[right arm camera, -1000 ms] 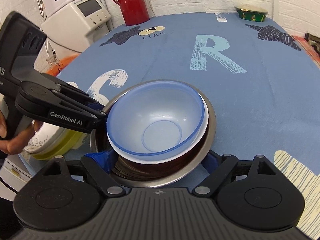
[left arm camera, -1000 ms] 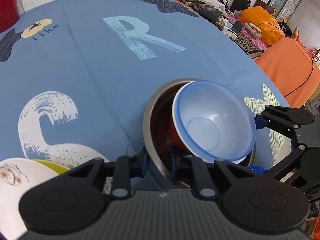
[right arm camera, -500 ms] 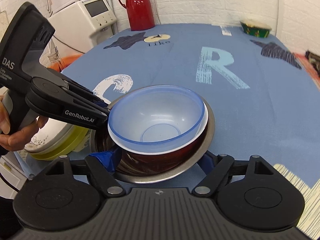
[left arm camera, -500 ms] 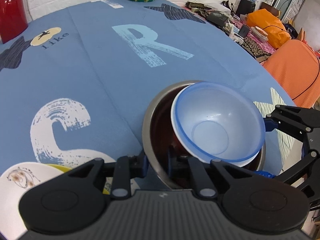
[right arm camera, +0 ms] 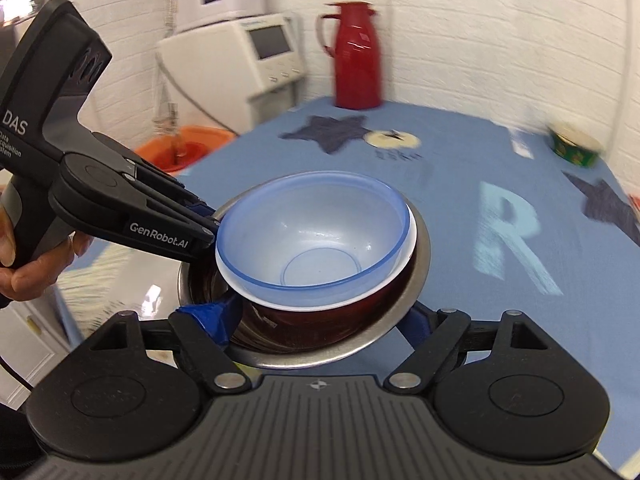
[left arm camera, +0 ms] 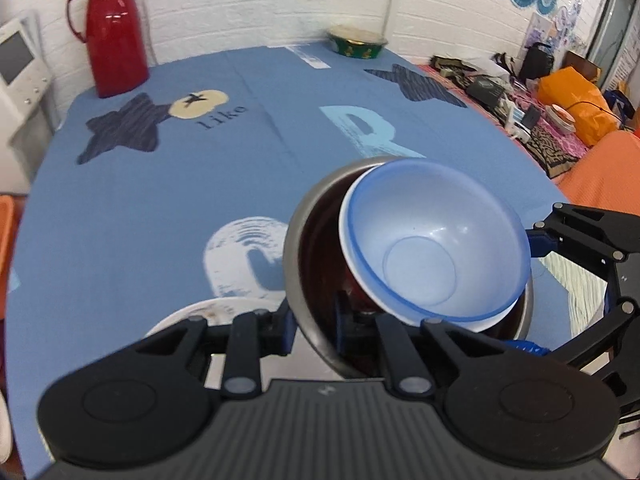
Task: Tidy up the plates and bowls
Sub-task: 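Lower the clear blue bowl into the red-and-white bowl with both grippers, then hold the stack rim with both grippers and set it down on the table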
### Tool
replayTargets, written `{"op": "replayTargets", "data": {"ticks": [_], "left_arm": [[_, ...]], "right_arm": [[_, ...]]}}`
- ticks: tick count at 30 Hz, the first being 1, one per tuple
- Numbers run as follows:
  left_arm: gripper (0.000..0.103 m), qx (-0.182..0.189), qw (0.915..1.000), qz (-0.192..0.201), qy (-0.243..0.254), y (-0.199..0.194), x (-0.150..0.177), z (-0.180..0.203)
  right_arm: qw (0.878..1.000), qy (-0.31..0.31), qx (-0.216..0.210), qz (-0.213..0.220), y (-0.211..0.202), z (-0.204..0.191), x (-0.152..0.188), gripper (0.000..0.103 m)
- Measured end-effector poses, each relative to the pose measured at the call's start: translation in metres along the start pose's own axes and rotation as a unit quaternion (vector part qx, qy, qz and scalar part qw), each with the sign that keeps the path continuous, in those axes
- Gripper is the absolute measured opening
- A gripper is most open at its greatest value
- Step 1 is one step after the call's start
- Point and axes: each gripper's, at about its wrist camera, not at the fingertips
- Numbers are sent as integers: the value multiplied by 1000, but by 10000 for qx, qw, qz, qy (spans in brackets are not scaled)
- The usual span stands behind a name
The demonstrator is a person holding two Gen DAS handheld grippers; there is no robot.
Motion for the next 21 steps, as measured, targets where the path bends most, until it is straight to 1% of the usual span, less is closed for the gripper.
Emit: {"op": "replayTargets", "data": {"ticks": [3,5,7,9,11,14,17,18,19,20,21], "left_arm": [[8,-394,9991,-17,-174,-22,19,-25],[8,-585,9977,-89,-316,-28,34,-40],[8,-700,9963,-195,-461,-28,50,-54],[8,-709,9951,-305,-610,-24,63,-66],[8,-673,9945,-367,-716,-20,75,-74],[8,-581,9948,-364,-759,-14,82,-79],[9,-543,9961,-211,-661,-12,87,-77],[11,-544,9961,-174,-679,-12,87,-77],[18,-539,9961,-124,-683,-13,87,-78],[22,-562,9961,-50,-680,-15,88,-78],[32,-608,9958,49,-681,-18,88,-79]], "right_arm": [[9991,-210,-361,-29,17,-26,-9,69],[9977,-255,-622,-121,33,-41,-9,70],[9959,-200,-838,-290,49,-52,-5,70],[9942,-142,-955,-476,62,-61,0,70],[9930,-110,-989,-641,70,-67,4,70],[9926,-123,-923,-784,78,-71,7,70],[9940,-281,-726,-766,77,-77,9,71],[9942,-258,-709,-767,77,-76,8,71],[9943,-260,-676,-778,77,-76,8,70],[9945,-261,-623,-799,76,-76,8,70],[9946,-255,-570,-831,75,-76,8,70]]}}
Point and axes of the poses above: each gripper's, at about its wrist camera, not at the fingertips, and y roughly the way its jaws point, z to its right, x to its underside, and after that the axes turned 1 degree about -y, right-handed
